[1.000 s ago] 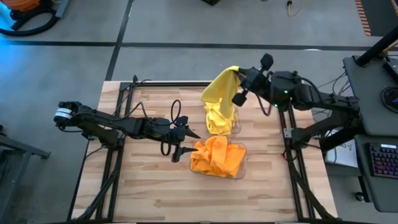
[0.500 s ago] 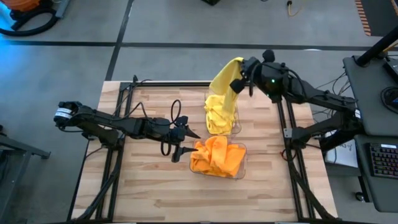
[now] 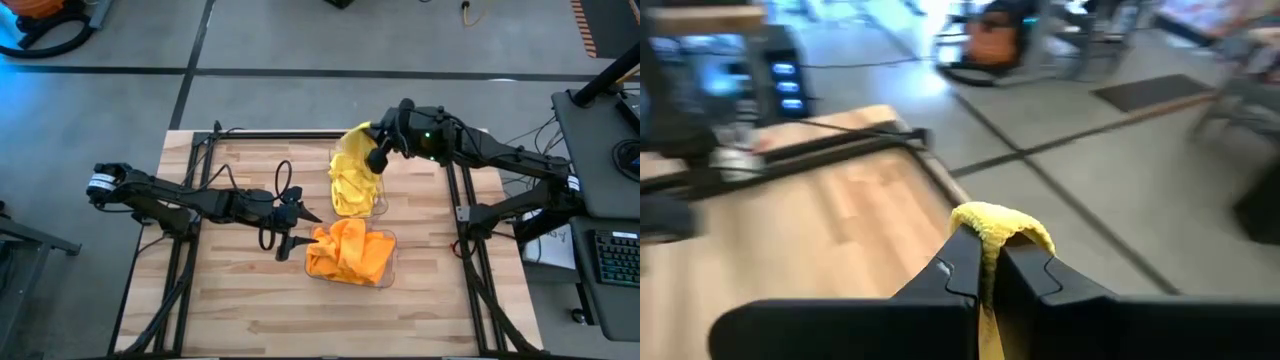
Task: Sort microfiber towel by color & place in baskets
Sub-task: Put the yellow towel into the top transparent bin
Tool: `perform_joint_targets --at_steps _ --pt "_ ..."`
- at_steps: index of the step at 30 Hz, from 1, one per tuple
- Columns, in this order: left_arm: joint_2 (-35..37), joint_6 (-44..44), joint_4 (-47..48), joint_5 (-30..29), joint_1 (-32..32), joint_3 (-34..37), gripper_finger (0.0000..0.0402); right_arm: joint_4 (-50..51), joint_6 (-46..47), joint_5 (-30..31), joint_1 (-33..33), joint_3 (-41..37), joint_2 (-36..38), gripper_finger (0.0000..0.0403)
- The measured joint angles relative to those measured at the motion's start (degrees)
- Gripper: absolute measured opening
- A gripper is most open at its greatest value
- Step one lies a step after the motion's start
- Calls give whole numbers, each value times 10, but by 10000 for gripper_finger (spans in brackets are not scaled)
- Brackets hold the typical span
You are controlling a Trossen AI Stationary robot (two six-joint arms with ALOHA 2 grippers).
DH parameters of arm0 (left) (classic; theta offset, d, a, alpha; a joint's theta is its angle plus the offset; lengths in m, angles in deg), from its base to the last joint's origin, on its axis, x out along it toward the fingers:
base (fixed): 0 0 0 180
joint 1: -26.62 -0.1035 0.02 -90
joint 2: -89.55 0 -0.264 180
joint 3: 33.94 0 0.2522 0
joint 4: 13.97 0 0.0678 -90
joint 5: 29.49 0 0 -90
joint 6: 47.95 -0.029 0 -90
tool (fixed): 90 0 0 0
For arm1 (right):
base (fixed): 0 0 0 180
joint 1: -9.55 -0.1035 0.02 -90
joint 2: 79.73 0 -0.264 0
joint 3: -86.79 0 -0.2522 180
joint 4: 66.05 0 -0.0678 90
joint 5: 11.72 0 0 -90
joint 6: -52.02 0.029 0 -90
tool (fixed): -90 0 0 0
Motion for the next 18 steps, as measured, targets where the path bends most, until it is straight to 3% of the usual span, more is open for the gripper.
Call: perform_joint_targets --at_steps 3,12,15,18 --pt "0 0 0 0 0 0 232 -3 17 -41 -3 3 0 9" --pt "0 0 8 0 0 1 232 57 40 -90 -3 1 1 9" --pt "0 5 8 0 0 1 232 88 41 -74 -2 2 11 9" --pt "0 7 9 0 0 1 232 118 38 1 -2 3 24 9"
